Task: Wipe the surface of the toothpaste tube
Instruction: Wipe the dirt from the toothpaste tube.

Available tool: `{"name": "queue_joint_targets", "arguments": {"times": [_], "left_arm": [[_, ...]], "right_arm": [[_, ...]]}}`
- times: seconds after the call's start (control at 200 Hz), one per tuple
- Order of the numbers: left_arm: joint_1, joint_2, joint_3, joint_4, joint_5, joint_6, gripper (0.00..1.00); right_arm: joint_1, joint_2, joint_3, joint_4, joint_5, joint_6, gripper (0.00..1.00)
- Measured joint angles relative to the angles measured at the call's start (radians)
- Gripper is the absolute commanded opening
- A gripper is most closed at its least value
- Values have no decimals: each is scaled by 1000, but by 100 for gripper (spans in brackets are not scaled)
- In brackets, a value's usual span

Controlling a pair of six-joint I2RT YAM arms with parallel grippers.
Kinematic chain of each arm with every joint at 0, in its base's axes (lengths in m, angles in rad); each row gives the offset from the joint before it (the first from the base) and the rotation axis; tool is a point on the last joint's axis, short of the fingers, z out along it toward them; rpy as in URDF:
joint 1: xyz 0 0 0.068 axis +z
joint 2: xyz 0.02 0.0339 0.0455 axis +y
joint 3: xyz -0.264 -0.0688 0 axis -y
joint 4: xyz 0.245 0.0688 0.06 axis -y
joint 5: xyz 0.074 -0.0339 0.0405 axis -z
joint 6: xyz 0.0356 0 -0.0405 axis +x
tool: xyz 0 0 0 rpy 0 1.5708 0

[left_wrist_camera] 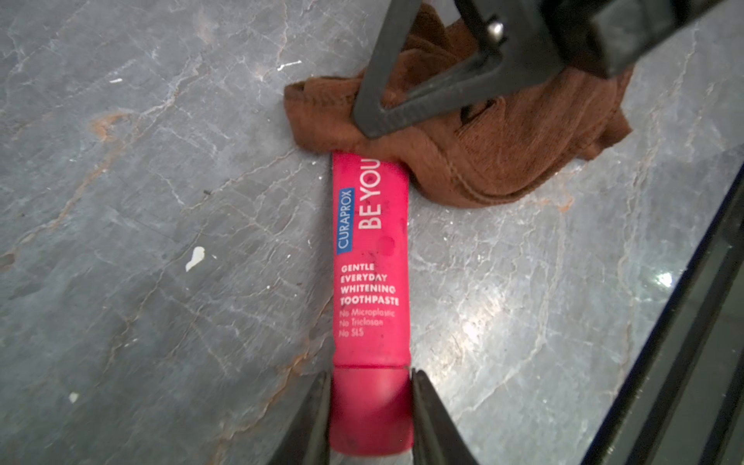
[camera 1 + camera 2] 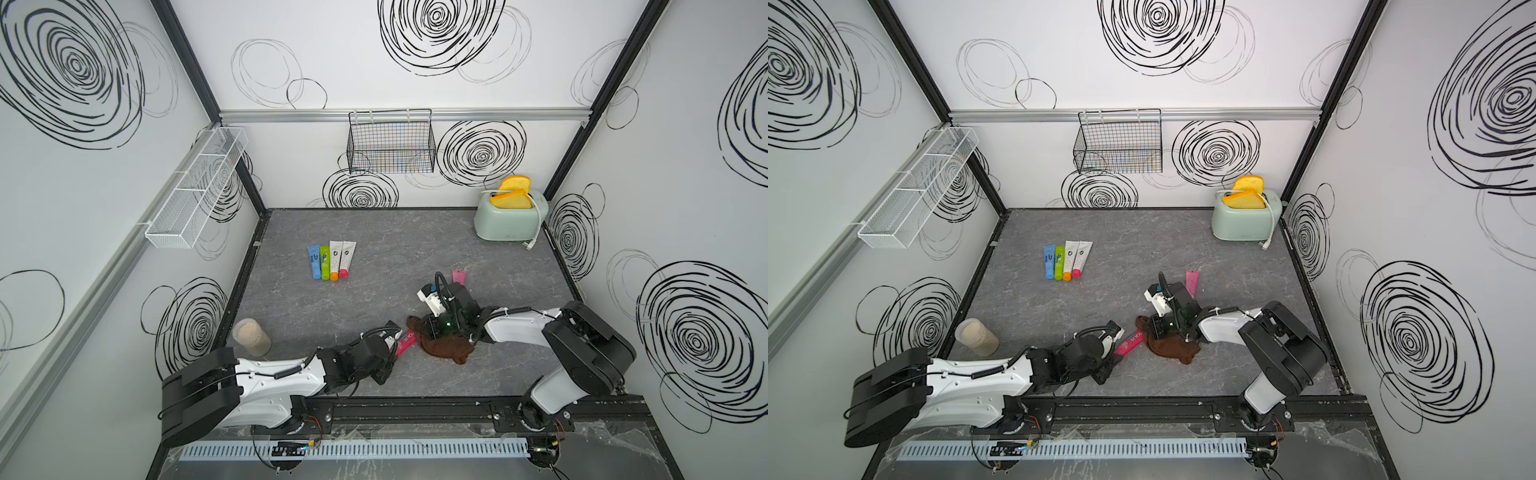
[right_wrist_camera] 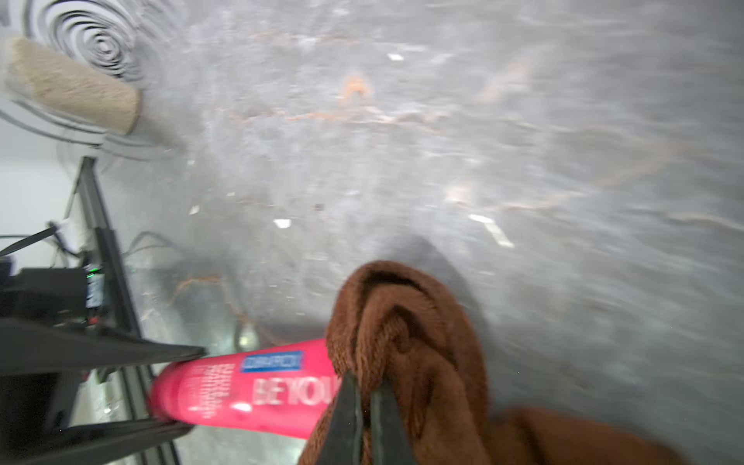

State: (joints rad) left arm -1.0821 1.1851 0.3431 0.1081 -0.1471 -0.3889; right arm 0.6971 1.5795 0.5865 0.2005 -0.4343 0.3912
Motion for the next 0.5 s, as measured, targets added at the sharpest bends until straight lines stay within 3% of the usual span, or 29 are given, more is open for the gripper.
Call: {"name": "queue_joint_targets", "arguments": {"times": [0.375, 0.5], "left_arm": [[-6, 0, 0, -34, 6, 9, 0], [-6, 0, 0, -39, 7, 13, 0]], "right_arm": [[204, -47, -27, 55, -5, 66, 0], [205, -47, -46, 75, -35, 72, 0]]}}
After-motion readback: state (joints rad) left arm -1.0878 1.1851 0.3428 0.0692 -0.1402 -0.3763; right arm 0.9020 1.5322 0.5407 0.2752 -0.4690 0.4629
